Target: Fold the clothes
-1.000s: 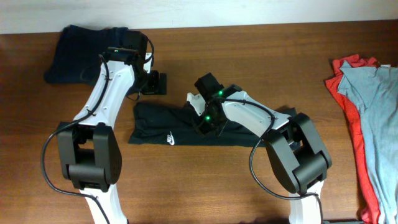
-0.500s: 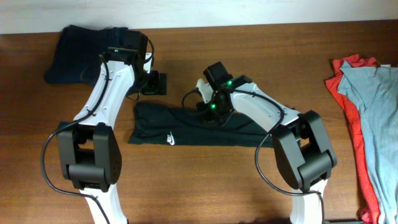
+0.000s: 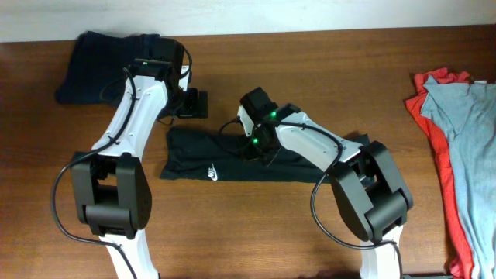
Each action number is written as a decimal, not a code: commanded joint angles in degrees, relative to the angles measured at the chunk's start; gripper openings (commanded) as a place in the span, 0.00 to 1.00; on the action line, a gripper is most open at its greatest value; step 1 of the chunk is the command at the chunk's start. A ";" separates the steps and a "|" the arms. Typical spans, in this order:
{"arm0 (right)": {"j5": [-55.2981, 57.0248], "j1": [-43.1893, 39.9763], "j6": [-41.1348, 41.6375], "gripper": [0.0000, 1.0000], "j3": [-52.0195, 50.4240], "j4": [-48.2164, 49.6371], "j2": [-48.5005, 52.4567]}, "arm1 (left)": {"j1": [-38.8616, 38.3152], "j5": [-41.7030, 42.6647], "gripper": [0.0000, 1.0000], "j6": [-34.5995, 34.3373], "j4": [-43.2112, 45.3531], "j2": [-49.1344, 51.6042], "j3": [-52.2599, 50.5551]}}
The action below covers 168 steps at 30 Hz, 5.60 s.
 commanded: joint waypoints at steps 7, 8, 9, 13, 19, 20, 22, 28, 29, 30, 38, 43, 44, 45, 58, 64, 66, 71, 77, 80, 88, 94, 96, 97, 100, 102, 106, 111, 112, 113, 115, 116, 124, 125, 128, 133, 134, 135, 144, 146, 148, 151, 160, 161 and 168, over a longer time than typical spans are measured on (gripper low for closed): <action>8.68 0.42 6.67 0.04 -0.94 2.40 0.44 | 0.15 -0.37 0.99 0.11 0.07 -0.87 0.55; 9.07 0.42 6.82 0.04 -0.94 2.56 0.44 | 0.15 -0.37 0.99 0.11 0.07 -0.87 0.55; 9.01 0.42 6.91 0.04 -0.94 2.56 0.44 | 0.15 -0.37 0.99 0.09 0.07 -0.87 0.55; 9.03 0.46 7.91 0.04 -1.70 2.47 0.44 | 0.15 -0.37 0.99 0.09 0.07 -0.87 0.55; 4.90 0.46 7.89 0.04 -3.37 1.42 0.44 | 0.15 -0.37 0.99 0.09 0.07 -0.87 0.55; 1.81 0.46 7.89 0.04 -3.37 0.63 0.42 | 0.15 -0.37 0.99 0.09 0.07 -0.87 0.55; -2.03 0.46 7.87 0.04 -3.34 -0.96 0.42 | 0.15 -0.37 0.99 0.09 0.07 -0.87 0.55; -3.89 0.39 7.67 0.08 -3.34 -5.31 0.39 | 0.15 -0.37 0.99 0.09 0.07 -0.87 0.55; -3.89 0.46 7.67 0.09 -3.34 -5.53 0.39 | 0.15 -0.37 0.99 0.11 0.07 -0.87 0.55; -3.89 0.46 7.67 0.11 -3.34 -5.68 0.39 | 0.15 -0.37 0.99 0.09 0.07 -0.87 0.55; -4.31 -2.97 -0.92 0.04 0.92 -13.99 -4.07 | 0.15 -0.37 0.99 0.11 0.07 -0.87 0.55; 5.79 -11.32 -4.39 0.04 5.01 -23.69 -13.00 | 0.15 -0.37 0.99 0.11 0.07 -0.87 0.55; 9.51 -14.91 -4.39 0.04 5.01 -25.73 -15.50 | 0.15 -0.37 0.99 0.09 0.07 -0.87 0.55; 11.63 -18.21 -4.90 0.04 4.98 -27.50 -16.92 | 0.15 -0.37 0.99 0.11 0.07 -0.87 0.55; 7.74 -45.51 -16.63 0.46 -4.52 -16.83 -11.23 | 0.15 -0.37 0.99 0.11 0.07 -0.87 0.55; 7.91 -46.12 -16.63 0.65 -13.05 -7.13 -7.26 | 0.15 -0.37 0.99 0.09 0.07 -0.87 0.55; 7.91 -46.12 -16.63 0.66 -15.67 -5.16 -7.06 | 0.15 -0.37 0.99 0.09 0.07 -0.87 0.55; 7.78 -46.12 -16.57 0.40 -17.66 -3.41 -7.06 | 0.15 -0.37 0.99 0.11 0.07 -0.87 0.55; 4.04 -46.12 -16.61 0.21 -15.87 -3.23 -7.10 | 0.15 -0.37 0.99 0.09 0.07 -0.87 0.55; 5.73 -46.73 -16.59 0.04 -12.35 -5.38 -7.10 | 0.15 -0.37 0.99 0.11 0.07 -0.87 0.55; 7.30 -56.04 -16.61 0.04 -2.16 -12.22 -7.10 | 0.15 -0.37 0.99 0.09 0.07 -0.87 0.55; 5.14 -61.48 -16.57 0.04 4.61 -17.22 -7.10 | 0.15 -0.37 0.99 0.11 0.07 -0.87 0.55; 5.27 -60.57 -16.59 0.04 8.07 -20.70 -7.10 | 0.15 -0.37 0.99 0.11 0.07 -0.87 0.55; 5.44 -59.84 -16.59 0.04 9.77 -22.43 -7.10 | 0.15 -0.37 0.99 0.11 0.07 -0.87 0.55; 5.55 -57.11 -16.59 0.04 14.27 -27.74 -7.10 | 0.15 -0.37 0.99 0.09 0.07 -0.87 0.55; 5.55 -55.36 -16.57 0.04 15.63 -30.12 -7.10 | 0.15 -0.37 0.99 0.09 0.07 -0.87 0.55; 5.53 -49.05 -14.80 0.04 16.26 -33.83 -7.10 | 0.15 -0.37 0.99 0.09 0.07 -0.87 0.55; 2.73 -42.14 -10.12 0.04 16.26 -36.11 -7.10 | 0.15 -0.37 0.99 0.11 0.07 -0.87 0.55; 2.36 -41.18 -10.10 0.04 16.26 -36.33 -7.10 | 0.15 -0.37 0.99 0.09 0.07 -0.87 0.55; 1.70 -39.56 -10.10 0.04 16.26 -36.57 -7.10 | 0.15 -0.37 0.99 0.09 0.07 -0.87 0.55; 1.05 -37.24 -8.52 0.04 16.26 -36.48 -7.10 | 0.15 -0.37 0.99 0.11 0.07 -0.87 0.55; 1.05 -36.41 -7.28 0.04 16.26 -36.28 -7.10 | 0.15 -0.37 0.99 0.11 0.07 -0.87 0.55; 1.53 -28.35 -5.55 0.04 16.20 -34.53 -7.06 | 0.15 -0.37 0.99 0.09 0.07 -0.87 0.55; 1.55 -27.26 -5.55 0.04 16.15 -33.86 -6.95 | 0.15 -0.37 0.99 0.11 0.07 -0.87 0.55; 4.35 -23.67 -5.57 0.04 15.82 -31.95 -5.64 | 0.15 -0.37 0.99 0.11 0.07 -0.87 0.55; 7.10 -17.88 -5.57 0.15 13.42 -25.64 -2.91 | 0.15 -0.37 0.99 0.09 0.07 -0.87 0.55; 7.10 -16.72 -5.57 0.20 13.42 -24.55 -1.86 | 0.15 -0.37 0.99 0.11 0.07 -0.87 0.55; 7.13 -16.39 -5.60 0.21 13.42 -24.39 -1.73 | 0.15 -0.37 0.99 0.11 0.07 -0.87 0.55; 2.58 -21.35 -16.57 0.64 14.97 -29.29 -3.19 | 0.15 -0.37 0.99 0.11 0.07 -0.87 0.55; 2.58 -23.52 -16.59 0.63 14.40 -29.81 -3.04 | 0.15 -0.37 0.99 0.09 0.07 -0.87 0.55; 2.99 -24.35 -16.63 0.62 13.66 -29.35 -2.89 | 0.15 -0.37 0.99 0.09 0.07 -0.87 0.55; 2.97 -24.15 -16.61 0.47 12.07 -26.67 -2.01 | 0.15 -0.37 0.99 0.09 0.07 -0.87 0.55; -2.23 -22.56 -17.88 0.04 2.69 -22.84 -1.57 | 0.15 -0.37 0.99 0.11 0.07 -0.87 0.55; -3.50 -22.27 -18.84 0.04 2.60 -23.91 -1.57 | 0.15 -0.37 0.99 0.11 0.07 -0.87 0.55; -7.69 -19.04 -22.47 0.05 2.56 -25.55 -1.57 | 0.15 -0.37 0.99 0.09 0.07 -0.87 0.55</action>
